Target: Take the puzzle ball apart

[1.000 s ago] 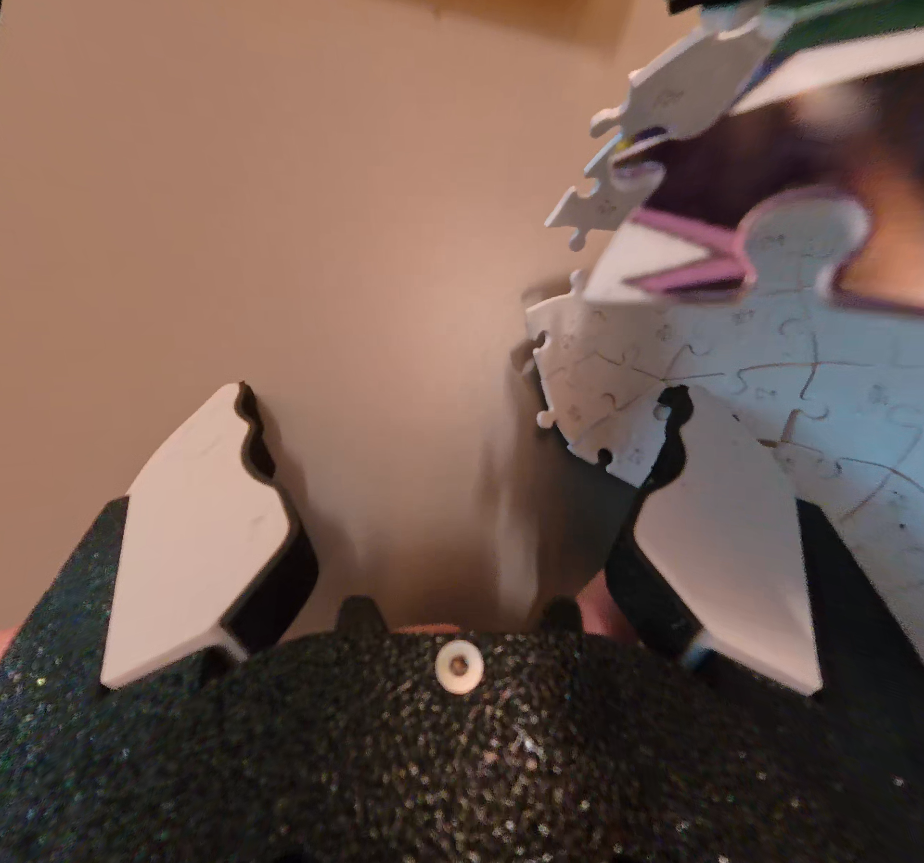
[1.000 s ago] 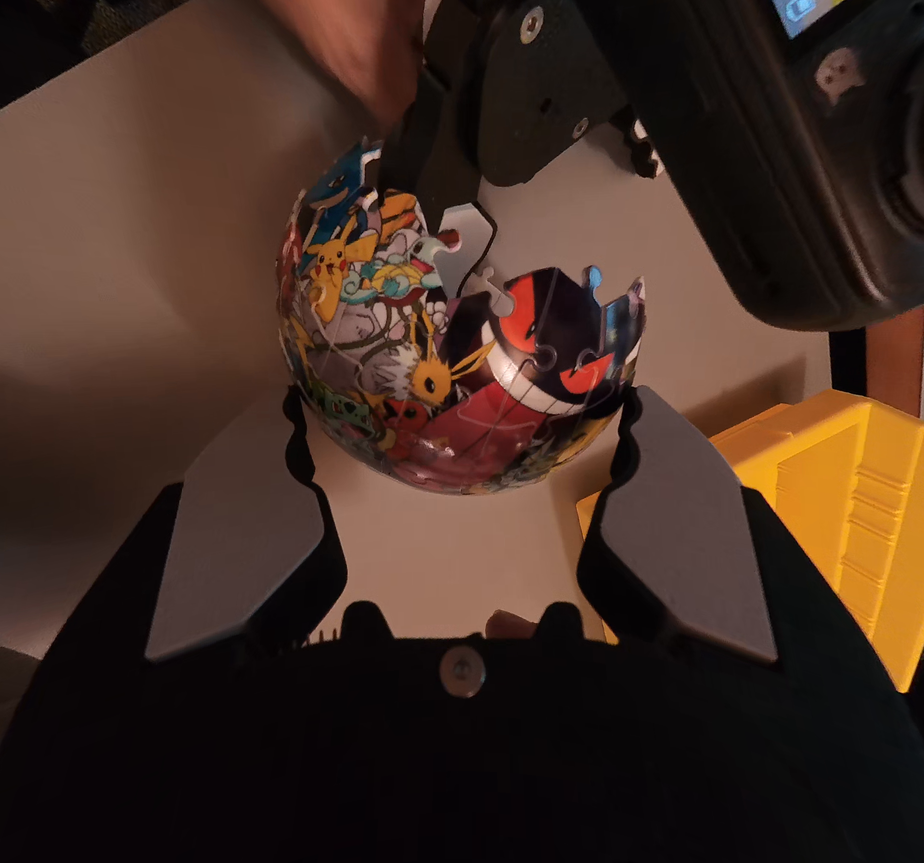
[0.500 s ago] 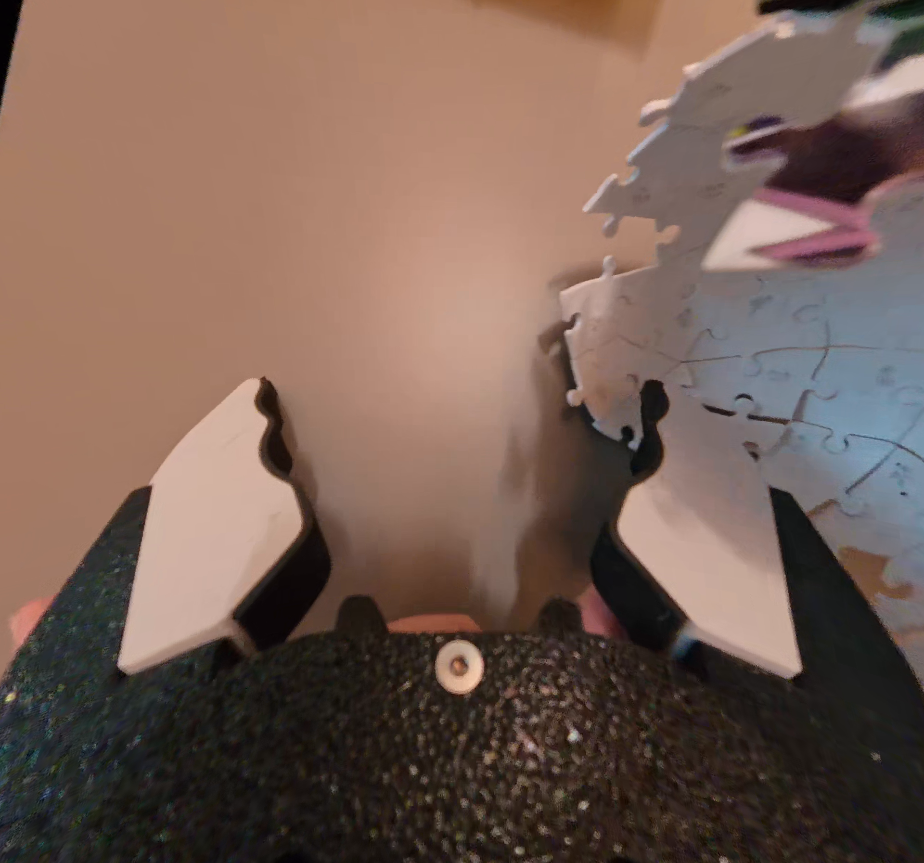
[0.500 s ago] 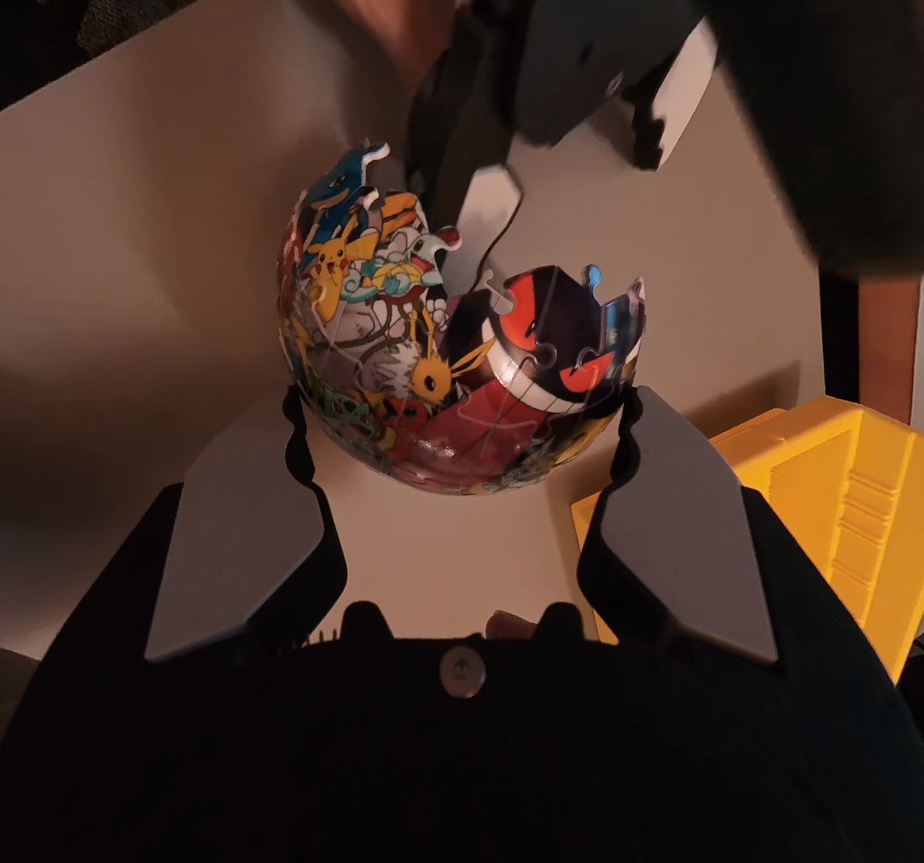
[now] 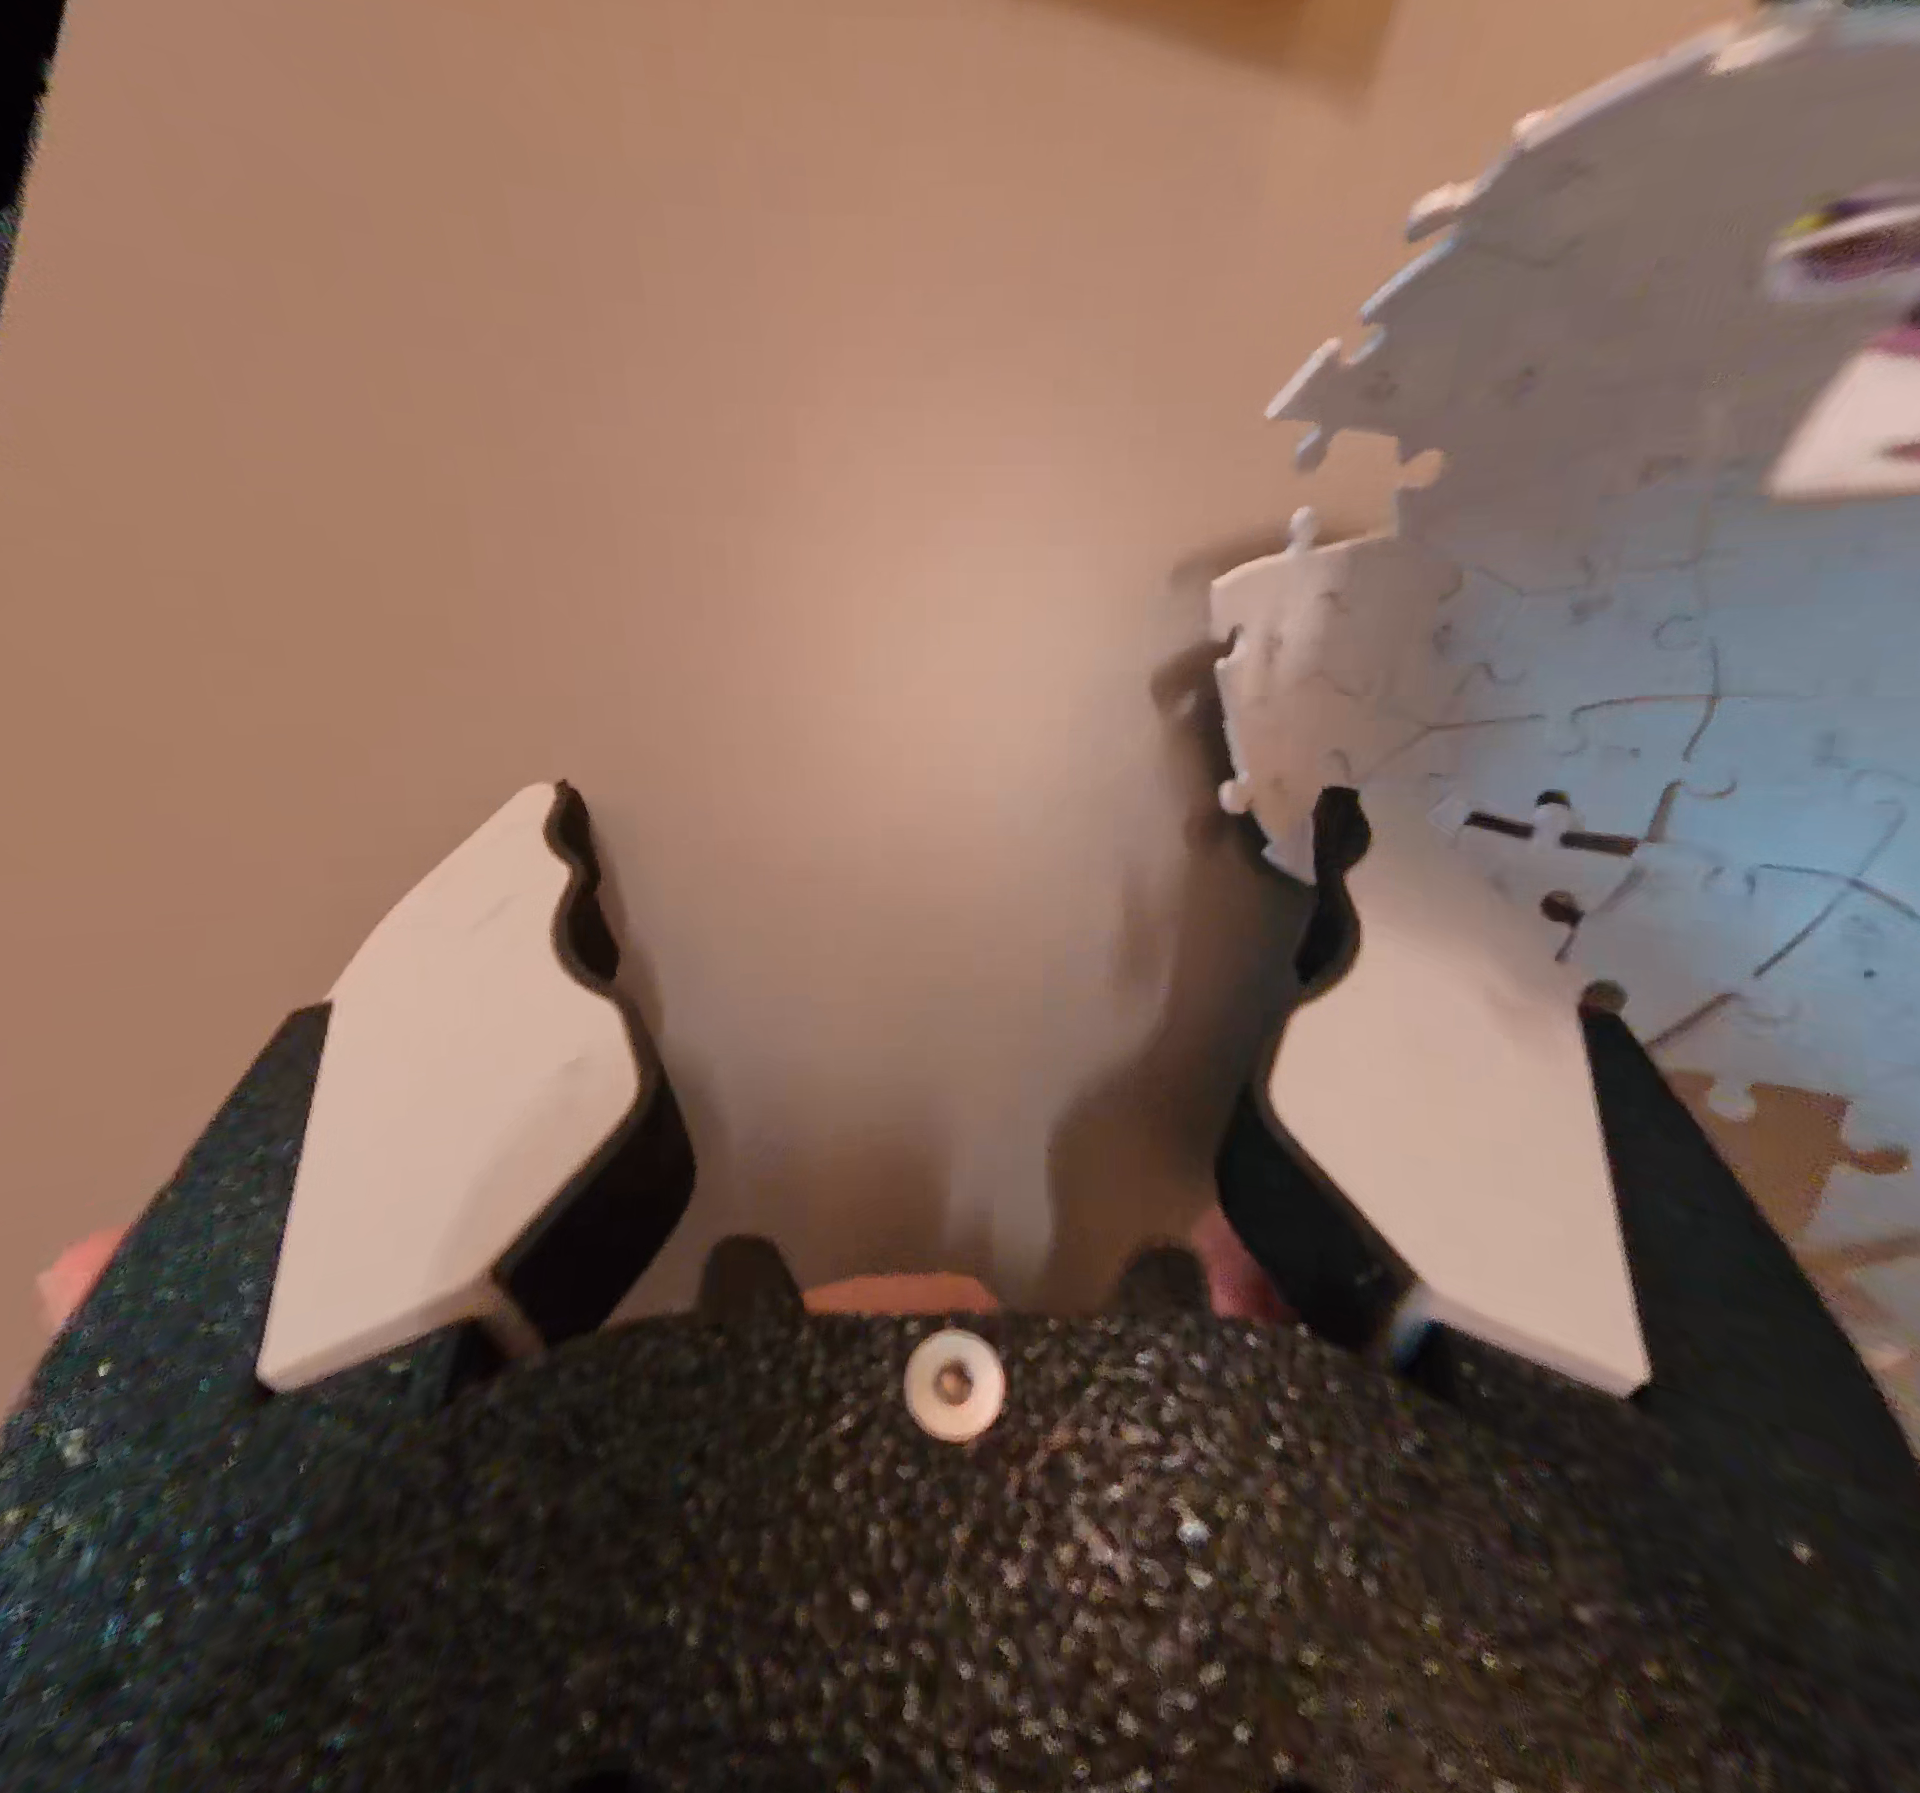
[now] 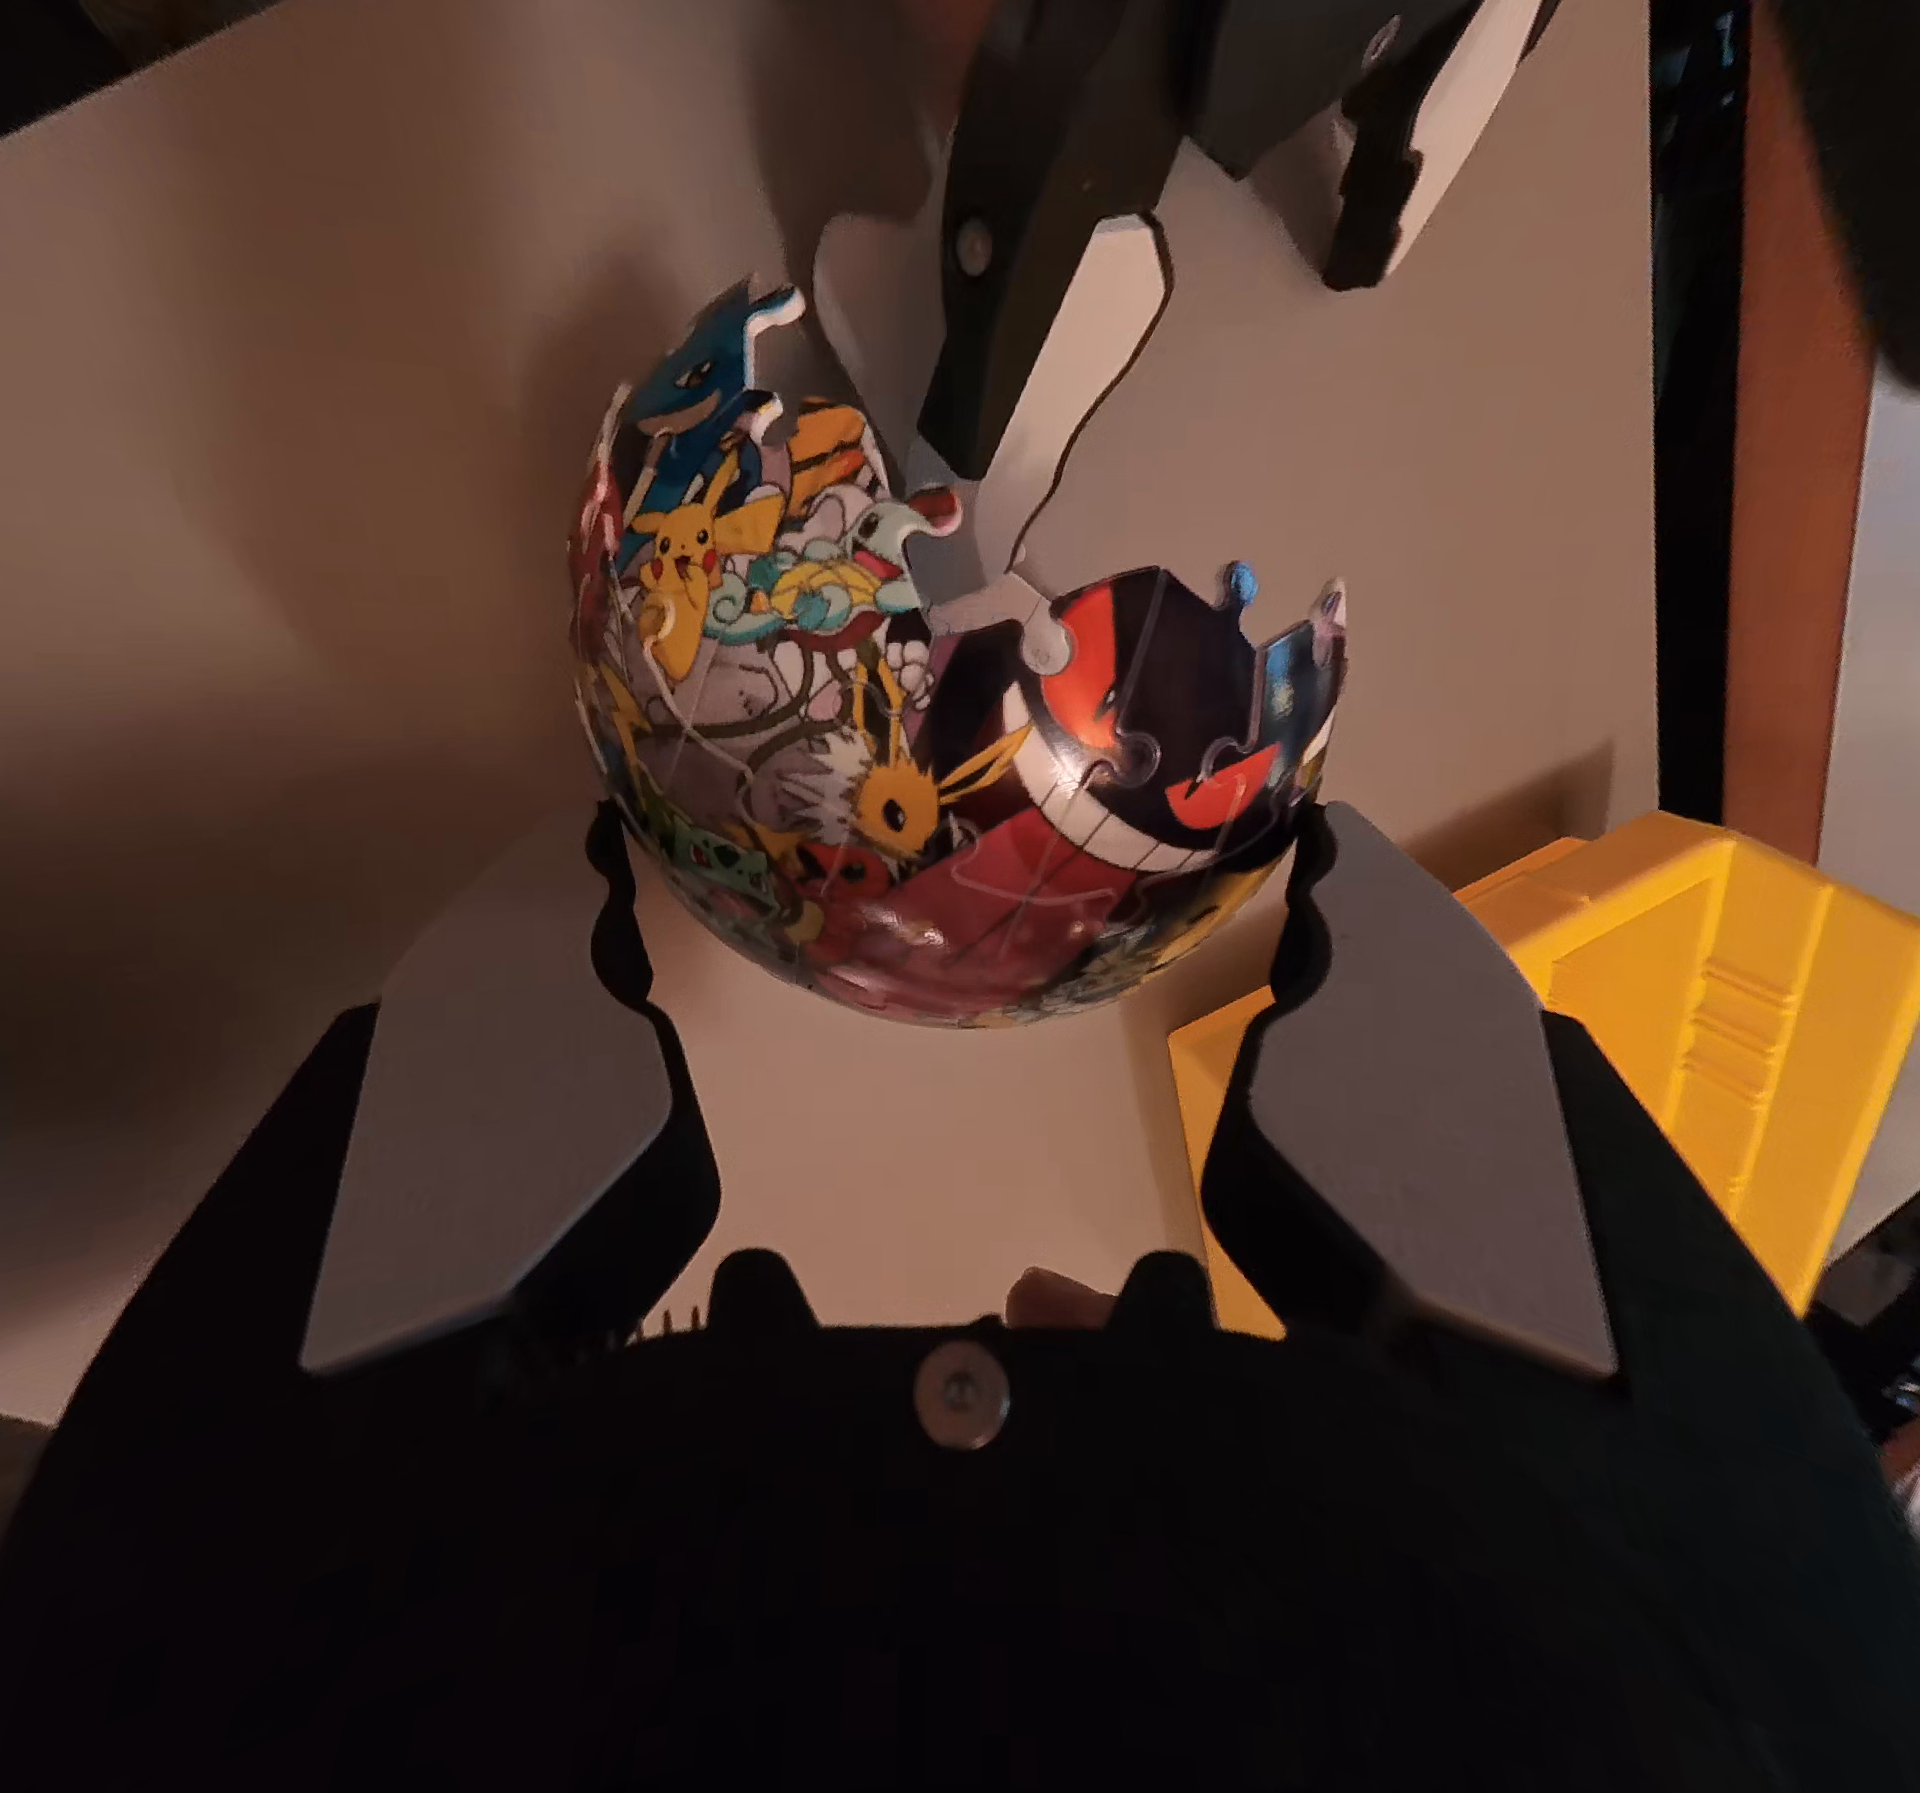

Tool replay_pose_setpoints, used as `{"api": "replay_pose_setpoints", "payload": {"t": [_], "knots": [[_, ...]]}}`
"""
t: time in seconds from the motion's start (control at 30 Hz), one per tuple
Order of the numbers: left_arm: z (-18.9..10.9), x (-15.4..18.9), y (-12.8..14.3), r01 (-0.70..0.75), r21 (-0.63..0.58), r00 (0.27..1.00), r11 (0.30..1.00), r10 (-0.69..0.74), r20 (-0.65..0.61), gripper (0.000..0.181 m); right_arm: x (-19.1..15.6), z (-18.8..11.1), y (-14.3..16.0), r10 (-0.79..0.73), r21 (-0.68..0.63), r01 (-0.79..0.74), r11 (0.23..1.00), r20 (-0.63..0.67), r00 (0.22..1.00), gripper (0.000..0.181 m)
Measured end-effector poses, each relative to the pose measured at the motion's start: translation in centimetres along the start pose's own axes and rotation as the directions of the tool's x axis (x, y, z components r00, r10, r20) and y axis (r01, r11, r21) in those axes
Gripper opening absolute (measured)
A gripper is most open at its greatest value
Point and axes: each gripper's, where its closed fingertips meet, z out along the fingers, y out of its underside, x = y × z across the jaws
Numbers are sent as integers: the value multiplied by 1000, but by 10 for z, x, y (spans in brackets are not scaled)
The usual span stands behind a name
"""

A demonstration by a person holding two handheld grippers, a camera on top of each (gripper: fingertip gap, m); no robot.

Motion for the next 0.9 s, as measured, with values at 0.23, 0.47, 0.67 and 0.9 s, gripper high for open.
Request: {"api": "replay_pose_setpoints", "payload": {"t": [0.23,0.47,0.67,0.9], "knots": [[1,-2,4,-42,-10,999,999,42,27,125,-1,0,-6,-64,-65,62,996,-28,998,120],[-1,-4,5,-16,12,1000,1000,16,23,124,-5,4,-11,-119,-126,104,987,-125,985,123],[-11,-5,6,52,41,997,998,-50,-51,122,-7,5,-12,-106,-107,86,990,-196,975,125],[-7,7,11,-51,33,996,998,53,-75,137,-7,5,-6,-101,-119,76,990,-216,971,126]]}}
